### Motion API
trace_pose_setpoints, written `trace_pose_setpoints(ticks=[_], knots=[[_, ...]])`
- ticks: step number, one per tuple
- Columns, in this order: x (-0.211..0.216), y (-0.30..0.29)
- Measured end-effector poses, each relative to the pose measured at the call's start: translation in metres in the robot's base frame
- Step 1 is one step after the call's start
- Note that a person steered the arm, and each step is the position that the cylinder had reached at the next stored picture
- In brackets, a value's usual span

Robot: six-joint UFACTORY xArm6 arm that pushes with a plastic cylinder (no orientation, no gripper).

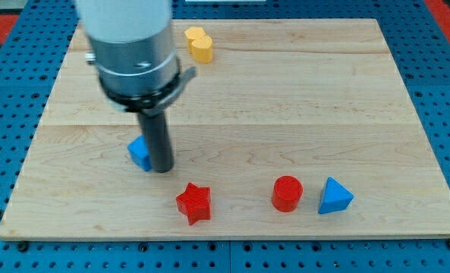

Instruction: Move the red star closely to the red circle

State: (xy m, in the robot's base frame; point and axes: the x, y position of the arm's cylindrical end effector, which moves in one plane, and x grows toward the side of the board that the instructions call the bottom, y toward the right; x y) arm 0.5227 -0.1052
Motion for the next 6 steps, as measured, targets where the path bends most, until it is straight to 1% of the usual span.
trace_pose_setpoints(ticks=[1,2,3,4,5,6], knots=[[0.070,-0.016],[0.096,0.002],[0.090,0.032],[0.068,0.063],[0.071,0.046],[0.062,0.026]])
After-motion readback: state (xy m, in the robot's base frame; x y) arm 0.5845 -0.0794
